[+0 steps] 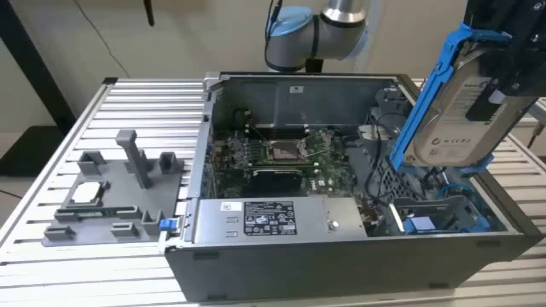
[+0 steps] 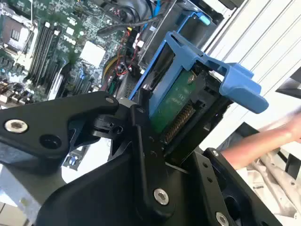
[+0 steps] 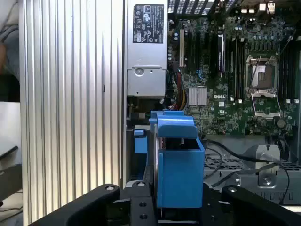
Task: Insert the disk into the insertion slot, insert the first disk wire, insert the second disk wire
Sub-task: 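Insert the disk into the insertion slot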
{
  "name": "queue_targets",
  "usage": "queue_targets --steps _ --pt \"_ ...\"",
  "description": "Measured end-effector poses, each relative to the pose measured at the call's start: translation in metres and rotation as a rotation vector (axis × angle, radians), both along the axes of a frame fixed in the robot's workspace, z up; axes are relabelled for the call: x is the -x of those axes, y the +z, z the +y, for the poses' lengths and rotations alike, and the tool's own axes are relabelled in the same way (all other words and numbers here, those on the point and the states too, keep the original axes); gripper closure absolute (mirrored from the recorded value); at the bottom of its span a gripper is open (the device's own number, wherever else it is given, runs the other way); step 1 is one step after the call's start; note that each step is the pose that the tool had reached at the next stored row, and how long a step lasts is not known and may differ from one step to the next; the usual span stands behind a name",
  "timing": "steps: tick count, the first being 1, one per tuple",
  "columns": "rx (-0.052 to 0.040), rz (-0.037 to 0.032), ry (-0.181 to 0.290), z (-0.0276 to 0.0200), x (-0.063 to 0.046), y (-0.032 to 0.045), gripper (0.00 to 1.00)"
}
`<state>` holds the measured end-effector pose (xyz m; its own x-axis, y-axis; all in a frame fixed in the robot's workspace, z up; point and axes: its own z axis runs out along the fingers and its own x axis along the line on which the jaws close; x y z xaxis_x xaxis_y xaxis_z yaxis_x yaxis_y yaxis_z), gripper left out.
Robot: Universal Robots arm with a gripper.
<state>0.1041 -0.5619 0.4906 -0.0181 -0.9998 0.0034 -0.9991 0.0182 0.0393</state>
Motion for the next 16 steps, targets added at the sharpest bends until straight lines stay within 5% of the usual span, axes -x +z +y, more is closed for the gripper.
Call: queue_targets --steps 16 --pt "-0.0001 0.0 0.0 -0.0032 -0.001 -0.0064 1.0"
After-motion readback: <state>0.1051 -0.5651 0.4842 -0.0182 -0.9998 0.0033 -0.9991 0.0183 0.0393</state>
